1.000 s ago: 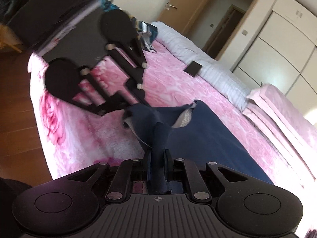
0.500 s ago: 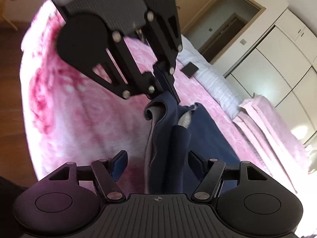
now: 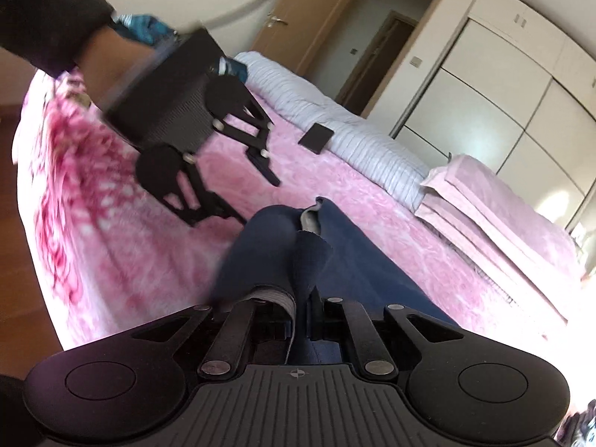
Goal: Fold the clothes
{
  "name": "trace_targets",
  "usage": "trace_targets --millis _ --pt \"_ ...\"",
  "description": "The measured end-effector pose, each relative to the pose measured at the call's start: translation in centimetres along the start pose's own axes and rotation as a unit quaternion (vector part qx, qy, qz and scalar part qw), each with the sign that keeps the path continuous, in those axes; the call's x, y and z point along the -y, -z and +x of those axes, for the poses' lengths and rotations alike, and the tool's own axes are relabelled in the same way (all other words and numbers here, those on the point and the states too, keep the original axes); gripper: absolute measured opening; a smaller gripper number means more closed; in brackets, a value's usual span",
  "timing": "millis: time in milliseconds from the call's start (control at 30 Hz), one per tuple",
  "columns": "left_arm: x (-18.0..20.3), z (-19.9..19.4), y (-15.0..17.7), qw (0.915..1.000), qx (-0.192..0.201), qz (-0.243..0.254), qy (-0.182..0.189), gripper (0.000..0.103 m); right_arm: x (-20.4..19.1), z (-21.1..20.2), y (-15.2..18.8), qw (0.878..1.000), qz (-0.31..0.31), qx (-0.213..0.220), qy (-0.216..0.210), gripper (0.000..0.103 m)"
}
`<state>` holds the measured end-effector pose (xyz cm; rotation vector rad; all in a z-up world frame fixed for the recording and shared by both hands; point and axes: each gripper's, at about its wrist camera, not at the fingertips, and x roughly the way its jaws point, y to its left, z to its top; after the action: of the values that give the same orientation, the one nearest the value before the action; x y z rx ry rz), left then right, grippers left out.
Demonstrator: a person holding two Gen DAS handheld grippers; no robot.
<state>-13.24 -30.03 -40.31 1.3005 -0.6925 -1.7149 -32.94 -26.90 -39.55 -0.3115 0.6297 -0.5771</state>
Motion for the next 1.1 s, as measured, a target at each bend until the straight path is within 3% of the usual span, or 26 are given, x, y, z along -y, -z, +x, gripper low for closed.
trace_targets --millis 267,400,567,700,833,1100 --pt "-2.6 5.5 0.3 0.998 0.035 0.052 0.005 0.047 1.2 -1.1 -1.0 1.0 0.022 0.005 -0.003 0.005" --pt "-3.0 5.7 -0.1 0.9954 0.044 0.084 0.018 0.012 1.0 -1.1 -0.7 1.0 0.024 0.007 -0.013 0.005" --pt "-5.3 3.9 -2.7 0.9956 0.051 0.078 -0.006 0.009 1.6 -1.9 -0.1 0.998 0.056 0.022 -0.01 0.005" --pt "-8.4 2.5 -7.4 0.9928 0.078 0.082 -0.037 0.009 3.7 -4.5 0.6 0.991 0.124 0.048 0.013 0.005" --pt "-10.2 2.6 -13.7 0.9864 0.109 0.113 -0.049 0.009 7.2 -7.7 3.3 0.964 0.253 0.076 0.037 0.005" --pt "-8.1 8.6 -25.6 0.9708 0.149 0.188 -0.008 0.009 13.5 -11.5 11.8 0.877 0.466 0.094 0.063 0.005"
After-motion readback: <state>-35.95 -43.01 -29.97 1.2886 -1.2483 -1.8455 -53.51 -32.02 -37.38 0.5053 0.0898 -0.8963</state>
